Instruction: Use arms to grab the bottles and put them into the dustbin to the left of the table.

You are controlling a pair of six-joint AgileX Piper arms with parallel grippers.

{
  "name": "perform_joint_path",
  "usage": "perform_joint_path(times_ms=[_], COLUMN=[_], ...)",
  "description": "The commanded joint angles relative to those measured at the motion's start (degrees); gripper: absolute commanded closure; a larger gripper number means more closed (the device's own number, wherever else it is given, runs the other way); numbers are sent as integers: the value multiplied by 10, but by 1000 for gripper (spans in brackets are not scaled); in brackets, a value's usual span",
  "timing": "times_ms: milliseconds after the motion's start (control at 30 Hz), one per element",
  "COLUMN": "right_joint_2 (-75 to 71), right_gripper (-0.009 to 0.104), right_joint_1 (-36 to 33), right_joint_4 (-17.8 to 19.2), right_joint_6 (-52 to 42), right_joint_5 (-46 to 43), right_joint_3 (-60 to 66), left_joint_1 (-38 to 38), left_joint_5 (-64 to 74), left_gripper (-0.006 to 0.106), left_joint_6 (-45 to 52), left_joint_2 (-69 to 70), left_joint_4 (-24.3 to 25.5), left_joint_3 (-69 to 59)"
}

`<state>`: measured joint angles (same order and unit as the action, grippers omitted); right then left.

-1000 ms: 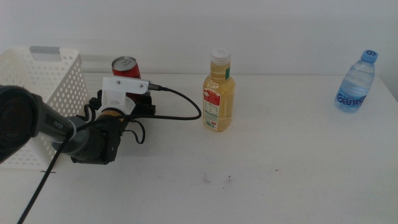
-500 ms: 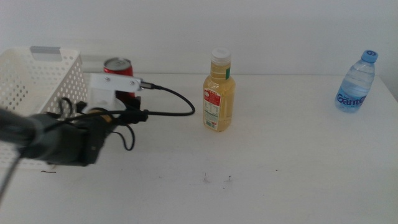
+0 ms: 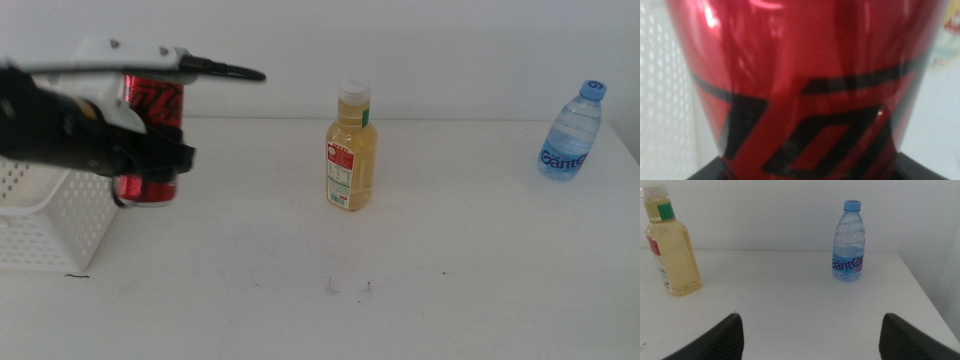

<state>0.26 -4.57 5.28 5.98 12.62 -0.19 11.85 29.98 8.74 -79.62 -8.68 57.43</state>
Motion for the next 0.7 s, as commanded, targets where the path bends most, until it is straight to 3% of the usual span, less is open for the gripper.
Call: perform_joint_path(times_ms=[0, 300, 667], right_joint_2=[-3, -3, -3], right_gripper=[5, 5, 5], right_joint_1=[5, 5, 5], right_joint_4=[4, 4, 4], right_joint_6=[-5, -5, -5], right_joint_5=[-5, -5, -5], right_joint_3=[2, 2, 2], left_joint_1=[-20, -168, -280], left_joint_5=[102, 329, 400], left_gripper=[102, 102, 102], left_joint_6=[23, 112, 182], left_joint_2=[5, -86, -288], left_joint_4=[3, 3, -6], left_joint_3=[60, 296, 475])
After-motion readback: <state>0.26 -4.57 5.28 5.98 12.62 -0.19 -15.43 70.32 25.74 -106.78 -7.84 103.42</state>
